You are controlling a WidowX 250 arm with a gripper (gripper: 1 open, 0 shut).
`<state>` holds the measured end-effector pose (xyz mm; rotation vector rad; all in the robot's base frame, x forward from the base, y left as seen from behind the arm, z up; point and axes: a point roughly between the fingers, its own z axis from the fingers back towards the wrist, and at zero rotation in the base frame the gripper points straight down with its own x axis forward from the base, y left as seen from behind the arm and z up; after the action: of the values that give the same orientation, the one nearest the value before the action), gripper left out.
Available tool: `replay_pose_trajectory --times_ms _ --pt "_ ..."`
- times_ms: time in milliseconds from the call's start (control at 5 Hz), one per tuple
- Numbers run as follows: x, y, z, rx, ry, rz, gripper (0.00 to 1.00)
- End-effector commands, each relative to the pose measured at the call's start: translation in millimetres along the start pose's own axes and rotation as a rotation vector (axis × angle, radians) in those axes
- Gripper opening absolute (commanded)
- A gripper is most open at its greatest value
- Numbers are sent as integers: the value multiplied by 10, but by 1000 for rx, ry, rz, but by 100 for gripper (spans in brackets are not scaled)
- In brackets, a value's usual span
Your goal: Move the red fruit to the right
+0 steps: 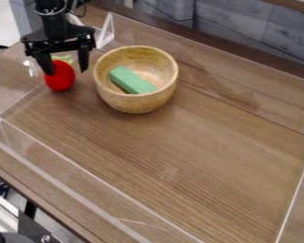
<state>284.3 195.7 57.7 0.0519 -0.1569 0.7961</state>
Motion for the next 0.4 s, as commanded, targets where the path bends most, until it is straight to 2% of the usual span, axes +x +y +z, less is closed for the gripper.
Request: replay_pose_trajectory --times_ms 0,200 --pt "115 -17 -37 14 -47 39 0" --pt "82 -61 -190 26 -30 71 100"
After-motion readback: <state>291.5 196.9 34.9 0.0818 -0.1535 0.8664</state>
